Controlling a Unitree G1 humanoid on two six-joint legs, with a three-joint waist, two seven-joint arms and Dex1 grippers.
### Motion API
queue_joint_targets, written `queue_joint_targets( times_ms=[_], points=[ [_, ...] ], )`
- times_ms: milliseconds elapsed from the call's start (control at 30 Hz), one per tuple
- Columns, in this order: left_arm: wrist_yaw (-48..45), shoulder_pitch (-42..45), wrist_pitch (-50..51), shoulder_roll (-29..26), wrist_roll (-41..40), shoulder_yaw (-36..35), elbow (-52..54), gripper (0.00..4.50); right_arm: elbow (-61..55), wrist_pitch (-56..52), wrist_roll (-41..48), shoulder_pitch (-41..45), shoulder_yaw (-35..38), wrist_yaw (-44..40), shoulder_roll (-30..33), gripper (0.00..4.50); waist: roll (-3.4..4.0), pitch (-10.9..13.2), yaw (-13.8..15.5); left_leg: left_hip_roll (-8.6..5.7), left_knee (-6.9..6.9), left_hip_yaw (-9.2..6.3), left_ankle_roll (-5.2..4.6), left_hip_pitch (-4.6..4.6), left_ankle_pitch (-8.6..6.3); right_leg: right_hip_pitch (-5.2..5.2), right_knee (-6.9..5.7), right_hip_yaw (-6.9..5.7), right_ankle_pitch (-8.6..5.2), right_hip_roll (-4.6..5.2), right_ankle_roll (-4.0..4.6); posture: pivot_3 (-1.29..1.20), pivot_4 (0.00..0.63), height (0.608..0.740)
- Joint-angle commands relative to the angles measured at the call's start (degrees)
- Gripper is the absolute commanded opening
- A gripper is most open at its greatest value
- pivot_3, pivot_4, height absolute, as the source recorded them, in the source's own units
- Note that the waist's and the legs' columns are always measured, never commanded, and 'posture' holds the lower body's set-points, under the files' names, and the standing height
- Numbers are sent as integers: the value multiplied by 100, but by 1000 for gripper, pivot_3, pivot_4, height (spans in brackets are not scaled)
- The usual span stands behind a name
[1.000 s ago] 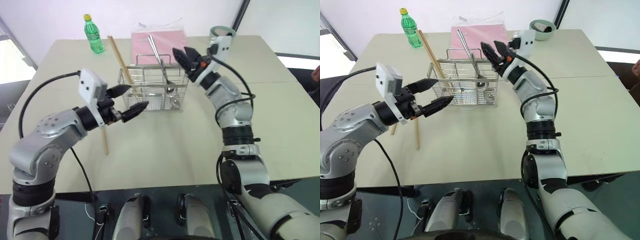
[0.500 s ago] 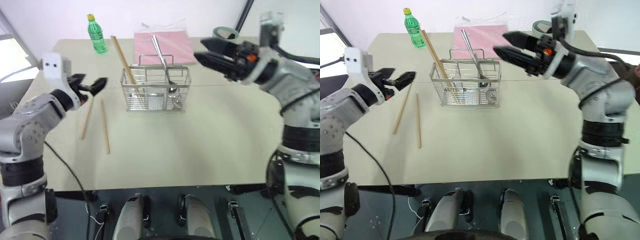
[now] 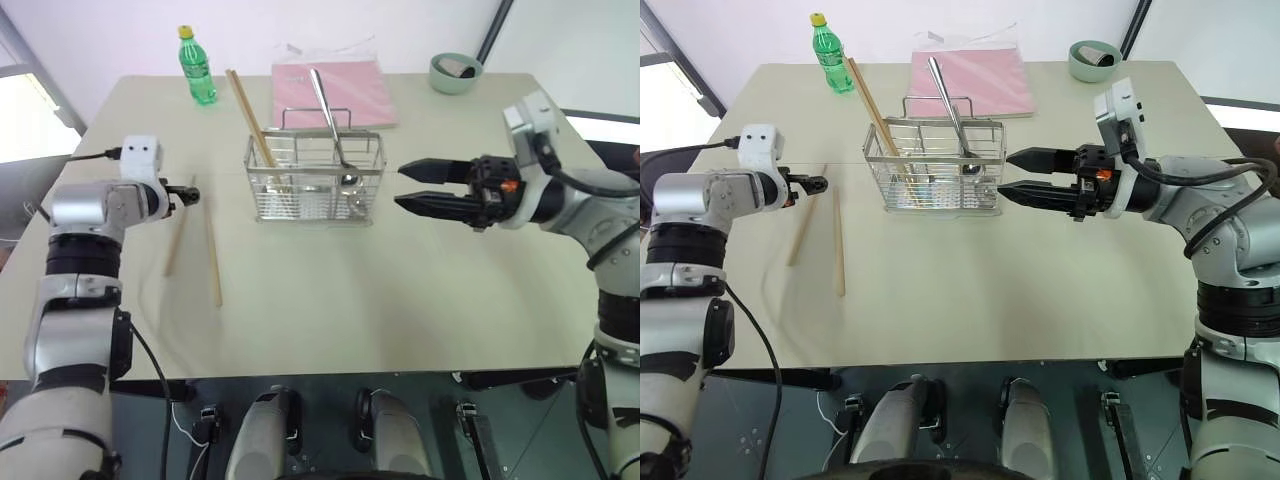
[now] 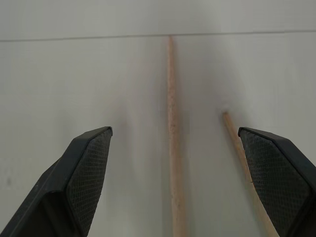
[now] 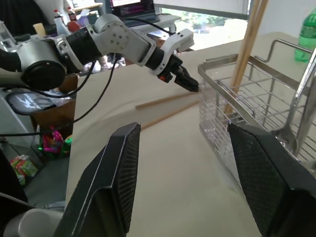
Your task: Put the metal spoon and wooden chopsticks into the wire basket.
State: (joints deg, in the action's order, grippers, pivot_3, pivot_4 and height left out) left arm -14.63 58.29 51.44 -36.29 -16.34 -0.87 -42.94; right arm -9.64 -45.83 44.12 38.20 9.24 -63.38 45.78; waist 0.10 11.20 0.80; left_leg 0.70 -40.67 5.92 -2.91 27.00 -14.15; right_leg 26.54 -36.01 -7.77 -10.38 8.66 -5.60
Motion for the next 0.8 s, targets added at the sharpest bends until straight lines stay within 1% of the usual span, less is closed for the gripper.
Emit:
queue_joint_targets(
  times_ms=[33,133,233,300,333,367,567,667,800],
  points=[
    [-111,333,-367,14,397,44,-644,4298,-205,30,121,-83,326,106,151,2858,-2,0,-5,0,0,-1,0,5,0,5,-1,0,0,1,0,0,150,692],
    [-142,506,-508,133,641,64,-1314,4298,-214,59,77,-203,414,260,155,2858,-4,-1,2,1,0,-2,0,7,0,7,-1,-1,1,1,0,0,150,692],
    [-237,603,-640,202,827,99,-1663,4298,-226,59,96,-225,438,380,136,2858,-3,-2,-1,0,-1,-2,-6,4,-4,5,-2,0,2,4,1,0,150,692],
    [-246,667,-745,248,878,33,-1832,3786,-232,63,109,-235,435,416,137,2890,-3,-4,5,1,-1,-4,-21,0,-14,3,-4,-1,1,4,1,0,150,692],
    [-244,704,-810,259,906,5,-1910,3482,-242,61,116,-243,431,419,140,2890,-3,-4,5,0,-1,-6,-21,0,-16,3,-4,-1,2,5,2,0,150,692],
    [-238,736,-862,267,929,-19,-1974,3048,-250,65,117,-251,424,421,142,2890,-3,-5,-1,1,-1,-6,-20,-1,-17,2,-4,-1,2,6,2,0,150,692],
    [-147,866,-970,257,985,-157,-2152,60,-245,87,95,-260,390,419,150,2890,-3,-4,-19,2,-1,-3,-22,-1,-15,5,-8,0,2,5,3,0,150,692],
    [2,875,-1058,200,989,-275,-2169,14,-212,94,74,-249,383,430,150,2890,-3,-4,-18,2,-1,-3,-23,0,-15,6,-8,0,2,4,3,0,150,692],
    [356,922,-1440,50,1026,-467,-2128,14,-186,73,84,-248,403,450,162,2890,-5,-3,-19,3,-1,-3,-24,2,-15,9,-8,0,2,4,3,0,150,692]
  ],
)
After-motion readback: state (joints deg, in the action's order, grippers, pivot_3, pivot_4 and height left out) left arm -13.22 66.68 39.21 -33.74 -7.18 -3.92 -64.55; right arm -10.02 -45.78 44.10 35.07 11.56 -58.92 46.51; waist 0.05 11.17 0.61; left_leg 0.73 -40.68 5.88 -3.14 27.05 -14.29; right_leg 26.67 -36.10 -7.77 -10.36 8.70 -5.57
